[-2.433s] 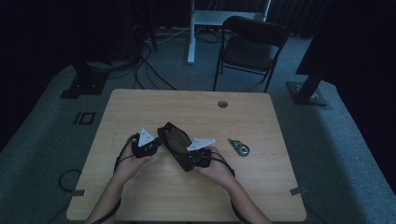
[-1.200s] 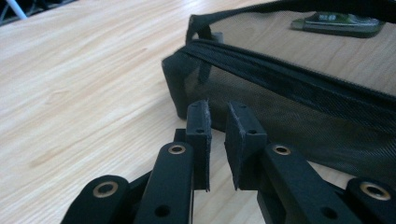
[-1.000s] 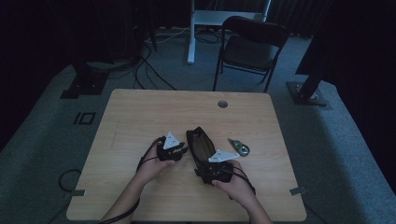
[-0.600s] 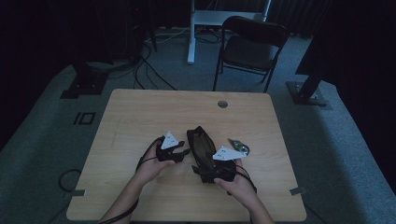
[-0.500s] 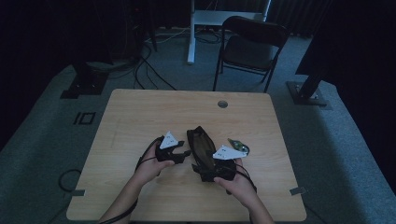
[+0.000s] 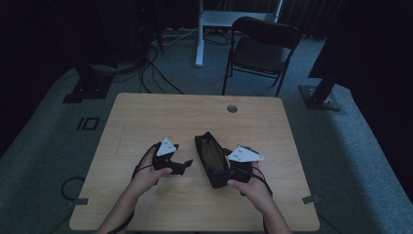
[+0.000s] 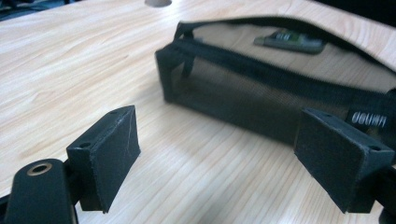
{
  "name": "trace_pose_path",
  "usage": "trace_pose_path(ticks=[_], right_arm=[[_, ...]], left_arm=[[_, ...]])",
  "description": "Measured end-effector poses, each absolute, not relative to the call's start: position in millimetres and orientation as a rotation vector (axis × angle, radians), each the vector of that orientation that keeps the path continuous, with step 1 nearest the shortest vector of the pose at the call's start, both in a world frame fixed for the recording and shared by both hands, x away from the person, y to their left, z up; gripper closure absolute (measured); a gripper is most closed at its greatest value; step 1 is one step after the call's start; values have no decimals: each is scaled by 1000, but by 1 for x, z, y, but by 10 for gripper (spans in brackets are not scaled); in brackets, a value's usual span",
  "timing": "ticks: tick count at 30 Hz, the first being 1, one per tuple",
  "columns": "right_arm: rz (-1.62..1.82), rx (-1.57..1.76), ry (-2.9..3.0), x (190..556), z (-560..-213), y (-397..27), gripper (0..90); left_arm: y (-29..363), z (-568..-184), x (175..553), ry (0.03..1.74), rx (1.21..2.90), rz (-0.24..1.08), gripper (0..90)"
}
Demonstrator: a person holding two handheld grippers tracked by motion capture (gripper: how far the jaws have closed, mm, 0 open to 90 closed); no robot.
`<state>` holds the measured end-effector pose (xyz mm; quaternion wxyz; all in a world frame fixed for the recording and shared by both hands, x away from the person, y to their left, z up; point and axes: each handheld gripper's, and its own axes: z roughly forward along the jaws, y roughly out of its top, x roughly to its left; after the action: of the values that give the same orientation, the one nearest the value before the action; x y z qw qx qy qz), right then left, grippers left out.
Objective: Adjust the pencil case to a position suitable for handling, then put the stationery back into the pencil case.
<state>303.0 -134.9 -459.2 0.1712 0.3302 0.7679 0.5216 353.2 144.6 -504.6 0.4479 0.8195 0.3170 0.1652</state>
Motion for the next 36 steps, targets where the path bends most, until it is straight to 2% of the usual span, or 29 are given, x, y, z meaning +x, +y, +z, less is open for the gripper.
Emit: trace_pose_path(ticks=[5, 11, 18, 30, 36], right_arm=[[1482, 938, 2177, 306, -459, -142, 135], [1458, 952, 2174, 310, -461, -154, 134], [1430, 959, 2146, 315, -465, -165, 134], [1347, 977, 2133, 336, -478, -198, 135], [1287, 998, 2149, 350, -490, -219, 141]], left_arm=[[157, -505, 349, 816, 2049, 445, 145], [180, -506, 340, 859, 2053, 409, 145], [207, -515, 325, 906, 2111, 427, 146], [250, -525, 310, 1067, 2001, 444, 146], [268, -530, 304, 1131, 2019, 464, 145]])
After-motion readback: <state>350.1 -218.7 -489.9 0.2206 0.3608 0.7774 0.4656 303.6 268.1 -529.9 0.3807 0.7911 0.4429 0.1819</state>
